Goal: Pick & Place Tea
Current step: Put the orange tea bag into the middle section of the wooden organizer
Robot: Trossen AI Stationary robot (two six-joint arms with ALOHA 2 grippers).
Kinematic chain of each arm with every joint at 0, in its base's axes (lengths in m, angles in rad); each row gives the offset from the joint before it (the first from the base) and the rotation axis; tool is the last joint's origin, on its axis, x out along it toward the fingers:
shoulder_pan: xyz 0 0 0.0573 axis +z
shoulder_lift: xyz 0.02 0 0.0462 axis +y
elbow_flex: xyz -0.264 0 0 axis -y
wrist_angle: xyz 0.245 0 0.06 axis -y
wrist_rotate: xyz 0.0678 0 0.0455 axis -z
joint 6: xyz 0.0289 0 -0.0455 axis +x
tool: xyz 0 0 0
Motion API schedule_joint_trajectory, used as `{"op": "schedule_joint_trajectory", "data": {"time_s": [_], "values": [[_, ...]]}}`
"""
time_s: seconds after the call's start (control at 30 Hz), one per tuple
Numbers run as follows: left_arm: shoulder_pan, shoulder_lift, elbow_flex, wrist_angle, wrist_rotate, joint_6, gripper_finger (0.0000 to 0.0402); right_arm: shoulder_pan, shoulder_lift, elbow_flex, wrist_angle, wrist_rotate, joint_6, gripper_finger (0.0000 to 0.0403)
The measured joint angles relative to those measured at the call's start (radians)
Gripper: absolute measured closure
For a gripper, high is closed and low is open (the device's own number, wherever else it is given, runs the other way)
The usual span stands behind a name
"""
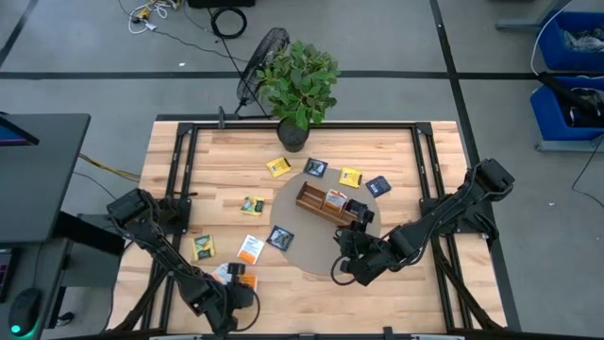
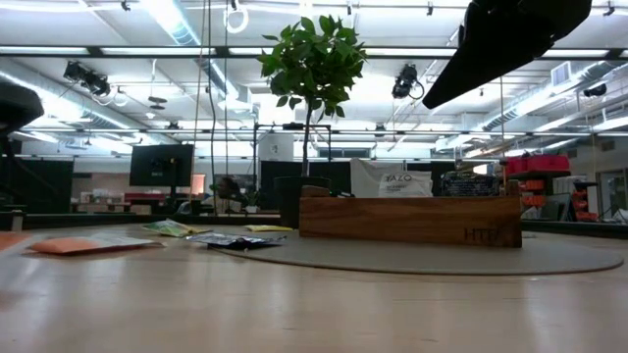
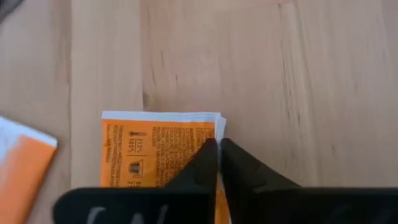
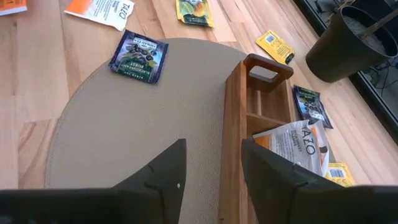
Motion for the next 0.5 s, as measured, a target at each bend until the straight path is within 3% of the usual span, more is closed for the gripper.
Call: {"op": "schedule_joint_trajectory", "data": {"time_s": [0.3, 0.5], "values": [[0.007, -0.005, 0.048, 0.044, -0.061, 0.177, 0.0398, 0.003, 0.001, 0.000, 0.013, 0.000, -0.028, 0.0243], [0.035, -0.006, 0.152, -0.031, -0.091, 0.324, 0.0398, 0.033, 0.002, -0.014, 0.133, 0.001, -0.196, 0.0243]]}}
